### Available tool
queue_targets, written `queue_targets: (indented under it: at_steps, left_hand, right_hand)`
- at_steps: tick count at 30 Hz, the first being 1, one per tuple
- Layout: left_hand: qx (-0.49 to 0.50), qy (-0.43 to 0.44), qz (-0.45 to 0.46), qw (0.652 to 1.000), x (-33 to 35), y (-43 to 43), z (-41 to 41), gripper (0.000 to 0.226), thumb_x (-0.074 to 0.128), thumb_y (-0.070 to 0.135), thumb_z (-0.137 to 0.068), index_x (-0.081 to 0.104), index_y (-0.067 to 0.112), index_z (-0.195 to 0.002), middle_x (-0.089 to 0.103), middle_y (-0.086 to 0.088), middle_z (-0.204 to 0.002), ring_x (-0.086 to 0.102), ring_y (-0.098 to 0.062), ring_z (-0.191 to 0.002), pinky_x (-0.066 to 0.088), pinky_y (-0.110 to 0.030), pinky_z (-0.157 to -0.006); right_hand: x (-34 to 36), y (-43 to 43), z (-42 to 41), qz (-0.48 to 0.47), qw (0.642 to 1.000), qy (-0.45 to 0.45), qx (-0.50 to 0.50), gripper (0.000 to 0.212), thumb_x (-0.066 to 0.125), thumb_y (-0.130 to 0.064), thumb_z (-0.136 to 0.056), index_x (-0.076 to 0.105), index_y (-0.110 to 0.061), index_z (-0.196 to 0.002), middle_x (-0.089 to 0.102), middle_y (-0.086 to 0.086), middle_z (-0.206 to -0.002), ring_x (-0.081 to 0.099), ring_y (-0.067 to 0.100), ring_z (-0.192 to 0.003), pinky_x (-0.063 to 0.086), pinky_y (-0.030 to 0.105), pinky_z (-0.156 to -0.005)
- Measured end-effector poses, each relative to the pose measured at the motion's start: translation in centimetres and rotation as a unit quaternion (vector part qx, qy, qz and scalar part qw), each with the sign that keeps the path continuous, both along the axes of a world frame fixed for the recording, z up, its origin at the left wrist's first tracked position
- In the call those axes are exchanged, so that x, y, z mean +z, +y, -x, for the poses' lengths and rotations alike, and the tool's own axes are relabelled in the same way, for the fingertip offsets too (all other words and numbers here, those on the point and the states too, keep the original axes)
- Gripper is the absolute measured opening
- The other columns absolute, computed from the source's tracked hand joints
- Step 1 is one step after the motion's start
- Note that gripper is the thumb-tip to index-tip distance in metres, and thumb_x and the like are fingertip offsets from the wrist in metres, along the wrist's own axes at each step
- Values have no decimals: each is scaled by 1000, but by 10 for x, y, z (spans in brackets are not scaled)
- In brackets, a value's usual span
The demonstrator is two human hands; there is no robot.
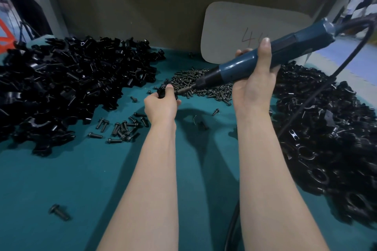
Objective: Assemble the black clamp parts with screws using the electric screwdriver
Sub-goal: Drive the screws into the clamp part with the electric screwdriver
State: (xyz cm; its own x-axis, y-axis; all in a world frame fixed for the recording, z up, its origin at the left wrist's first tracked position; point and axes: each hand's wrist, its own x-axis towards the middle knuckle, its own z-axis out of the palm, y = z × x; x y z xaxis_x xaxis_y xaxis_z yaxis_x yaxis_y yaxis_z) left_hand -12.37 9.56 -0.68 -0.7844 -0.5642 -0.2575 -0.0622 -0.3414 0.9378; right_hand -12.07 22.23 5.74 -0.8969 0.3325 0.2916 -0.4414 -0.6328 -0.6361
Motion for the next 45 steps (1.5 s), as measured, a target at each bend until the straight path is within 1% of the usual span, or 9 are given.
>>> queue_targets:
  at_steps: [6,14,16,19,25,31,35,38,45]
  left_hand:
    - [-9,-8,52,999,-4,5,1,22,62,30,-93,57,13,-80,60,2,-65,67,-28,-74,56,-45,-87]
    - [22,-20,62,998,-4,4,0,32,61,28,-94,42,22,-69,54,5,-63,71,-32,-86,56,-46,-88]
    - [18,-13,53,998,-4,5,1,17,60,28,-94,58,12,-91,54,6,-68,71,-29,-81,55,-44,-89]
    - [13,-17,34,999,-9,3,3,49,59,29,-94,48,1,-134,56,6,-75,68,-18,-66,56,-41,-89]
    - [8,-24,41,999,-6,2,1,24,60,27,-93,50,15,-75,48,18,-30,65,-25,-67,56,-43,-88]
    - [5,-24,32,999,-7,2,1,34,61,28,-93,56,3,-115,55,11,-46,66,-25,-66,55,-44,-89]
    - [13,-23,22,999,-6,2,0,32,61,27,-93,56,6,-116,55,6,-54,66,-22,-62,55,-43,-89]
    - [15,-32,41,999,-5,2,1,28,60,26,-93,42,19,-74,52,7,-45,64,-22,-59,56,-44,-88]
    - [36,-31,56,997,-3,5,-2,42,60,25,-94,30,22,-65,47,7,-61,66,-26,-66,56,-43,-87]
  right_hand:
    - [4,-1,-2,-35,999,3,-11,41,55,-17,-96,38,-14,-133,56,-1,-82,59,13,-74,53,28,-80]
    - [10,-13,-4,-82,996,33,-18,18,57,-15,-94,47,-19,-108,58,-3,-76,57,15,-75,49,32,-82]
    - [10,-13,-5,-95,995,36,-19,18,57,-15,-94,47,-18,-108,56,1,-82,57,16,-77,50,31,-80]
    - [10,-14,-5,-118,992,44,-13,20,58,-16,-93,46,-20,-109,53,4,-90,58,16,-77,50,29,-78]
    - [10,-17,-6,-149,988,47,-14,37,61,-19,-91,43,-15,-123,56,2,-92,61,10,-76,50,24,-76]
    - [8,-18,-4,-152,987,48,-12,44,62,-20,-90,41,-12,-127,56,4,-95,62,8,-75,50,22,-76]
    - [7,-18,-3,-153,987,51,-6,43,62,-22,-87,42,-14,-124,55,4,-94,61,9,-75,50,22,-76]
    - [6,-19,-2,-149,988,49,-7,44,62,-21,-88,41,-14,-126,55,4,-95,61,9,-75,50,23,-76]
    - [3,-19,-1,-144,989,44,-9,41,61,-18,-91,41,-13,-126,55,5,-95,61,9,-75,50,22,-75]
